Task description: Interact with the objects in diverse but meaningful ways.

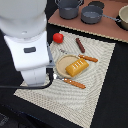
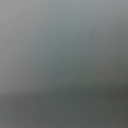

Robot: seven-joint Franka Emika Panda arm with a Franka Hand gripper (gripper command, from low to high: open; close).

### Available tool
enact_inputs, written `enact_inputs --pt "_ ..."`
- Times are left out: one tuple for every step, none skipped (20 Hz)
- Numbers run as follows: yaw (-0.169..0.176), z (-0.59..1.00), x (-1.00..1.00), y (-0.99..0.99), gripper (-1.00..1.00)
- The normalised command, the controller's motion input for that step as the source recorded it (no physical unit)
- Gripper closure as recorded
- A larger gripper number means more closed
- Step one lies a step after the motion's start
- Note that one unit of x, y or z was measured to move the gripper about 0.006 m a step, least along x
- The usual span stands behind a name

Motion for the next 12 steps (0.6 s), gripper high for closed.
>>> enact_inputs --pt "0.0 -0.22 -0.88 0.67 1.0" --pt "0.0 -0.23 -0.89 0.67 1.0" --pt "0.0 -0.23 -0.88 0.67 1.0" --pt "0.0 -0.25 -0.89 0.68 1.0" --pt "0.0 -0.27 -0.9 0.7 1.0" --pt "0.0 -0.28 -0.9 0.7 1.0" --pt "0.0 -0.28 -0.9 0.7 1.0" --pt "0.0 -0.29 -0.9 0.7 1.0" --pt "0.0 -0.29 -0.9 0.7 1.0" --pt "0.0 -0.29 -0.91 0.7 1.0" --pt "0.0 -0.3 -0.91 0.7 1.0" --pt "0.0 -0.3 -0.91 0.71 1.0"
